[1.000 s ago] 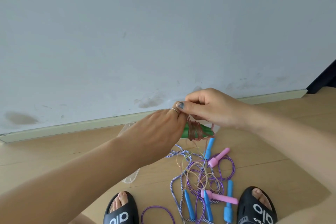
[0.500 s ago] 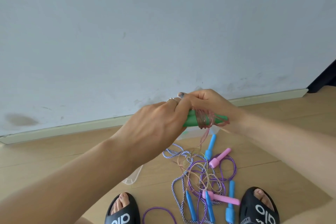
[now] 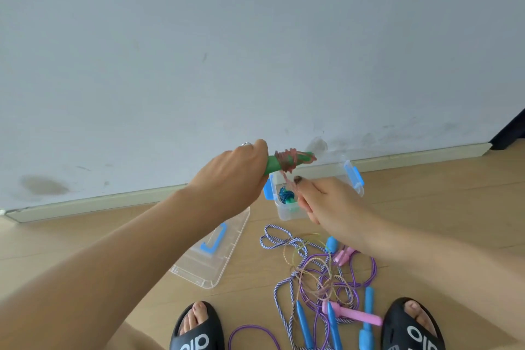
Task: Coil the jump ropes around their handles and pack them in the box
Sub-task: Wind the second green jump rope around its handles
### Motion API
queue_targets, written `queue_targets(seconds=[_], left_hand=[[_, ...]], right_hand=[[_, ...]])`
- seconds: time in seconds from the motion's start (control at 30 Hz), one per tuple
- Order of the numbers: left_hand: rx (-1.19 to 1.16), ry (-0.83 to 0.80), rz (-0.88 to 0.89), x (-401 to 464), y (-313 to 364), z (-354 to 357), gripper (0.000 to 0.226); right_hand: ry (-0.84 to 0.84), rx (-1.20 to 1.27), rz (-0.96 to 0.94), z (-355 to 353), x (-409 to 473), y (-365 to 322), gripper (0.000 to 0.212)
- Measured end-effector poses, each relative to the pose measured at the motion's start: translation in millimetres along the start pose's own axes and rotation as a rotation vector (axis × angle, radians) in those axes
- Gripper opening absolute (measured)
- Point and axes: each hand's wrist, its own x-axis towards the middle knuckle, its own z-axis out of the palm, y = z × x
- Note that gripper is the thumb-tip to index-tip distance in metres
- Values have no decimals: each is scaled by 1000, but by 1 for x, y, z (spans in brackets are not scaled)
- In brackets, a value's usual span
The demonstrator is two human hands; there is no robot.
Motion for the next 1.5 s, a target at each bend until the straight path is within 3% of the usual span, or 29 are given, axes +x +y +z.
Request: queue_targets(seconds=[0.13,0.2,0.27,0.37,0.47,0.67,0.83,0.9,1.0,1.2,1.5], left_hand=[[195,-59,-3,10,-4,17,14],[270,-133,55,9,-2,23,13],[276,-168,142,6,6,28,19],[262,-9,284,-1,19,36,21],[226,93,397,-7,29,30,33],[138,179,415,-17,35,18,36],[138,44,322,-15,28,27,18],[106,-81,175,-8,21,31,13],[-2,-131,101,1,3,33,14],[-10,-223,103,5,-12,27,18],[225,-228,262,-11,35,18,6]], right_hand=[[58,-524,-253,7,-32,-14,50],[112,-564,-375,4,-35,-20,48],[216,-549,-432,-10,-25,-24,49],[307,-497,-417,-37,-2,-23,51],[219,-374,-359,-53,19,-11,53],[-4,-176,-251,-68,32,-4,54],[-15,-25,-269,-72,19,-20,52],[-77,-35,-297,-69,7,-26,51],[-212,-111,-299,-63,-9,-26,51],[-213,-227,-268,-67,-11,-19,47],[4,-188,-315,-66,10,-26,53]])
